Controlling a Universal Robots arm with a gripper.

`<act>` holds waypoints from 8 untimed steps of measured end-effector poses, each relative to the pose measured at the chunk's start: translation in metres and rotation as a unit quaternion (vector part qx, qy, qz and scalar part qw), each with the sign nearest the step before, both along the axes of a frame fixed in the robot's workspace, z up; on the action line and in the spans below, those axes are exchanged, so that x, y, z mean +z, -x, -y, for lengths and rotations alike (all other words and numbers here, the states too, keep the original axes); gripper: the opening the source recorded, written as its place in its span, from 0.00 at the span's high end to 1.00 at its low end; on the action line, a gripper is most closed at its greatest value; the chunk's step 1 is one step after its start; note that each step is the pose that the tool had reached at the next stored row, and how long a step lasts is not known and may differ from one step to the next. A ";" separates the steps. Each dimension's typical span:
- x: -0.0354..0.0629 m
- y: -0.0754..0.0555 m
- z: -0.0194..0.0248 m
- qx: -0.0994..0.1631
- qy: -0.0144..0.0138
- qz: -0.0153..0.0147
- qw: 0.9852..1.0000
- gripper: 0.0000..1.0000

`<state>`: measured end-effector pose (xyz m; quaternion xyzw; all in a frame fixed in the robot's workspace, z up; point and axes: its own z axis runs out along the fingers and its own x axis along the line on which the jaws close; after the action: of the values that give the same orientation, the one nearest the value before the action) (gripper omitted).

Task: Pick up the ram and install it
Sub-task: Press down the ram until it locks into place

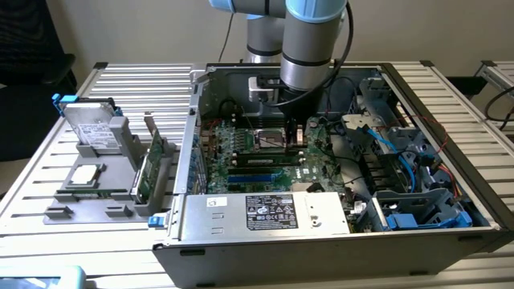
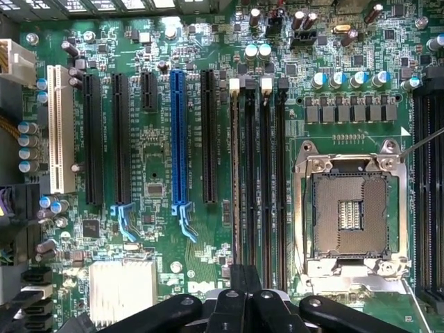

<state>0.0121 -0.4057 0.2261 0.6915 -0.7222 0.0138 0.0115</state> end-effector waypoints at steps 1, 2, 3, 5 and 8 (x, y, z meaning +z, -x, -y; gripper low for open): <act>0.0010 0.000 -0.0001 -0.001 -0.001 0.000 1.000 0.89; 0.0028 0.001 -0.0002 -0.001 -0.001 0.000 1.000 0.89; 0.0050 0.002 -0.0001 -0.001 0.000 0.000 1.000 0.89; 0.0068 0.006 -0.0001 -0.001 0.000 0.000 1.000 0.89; 0.0080 0.015 -0.0001 -0.001 0.000 0.000 1.000 0.89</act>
<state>-0.0025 -0.4057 0.2341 0.6905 -0.7232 0.0135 0.0113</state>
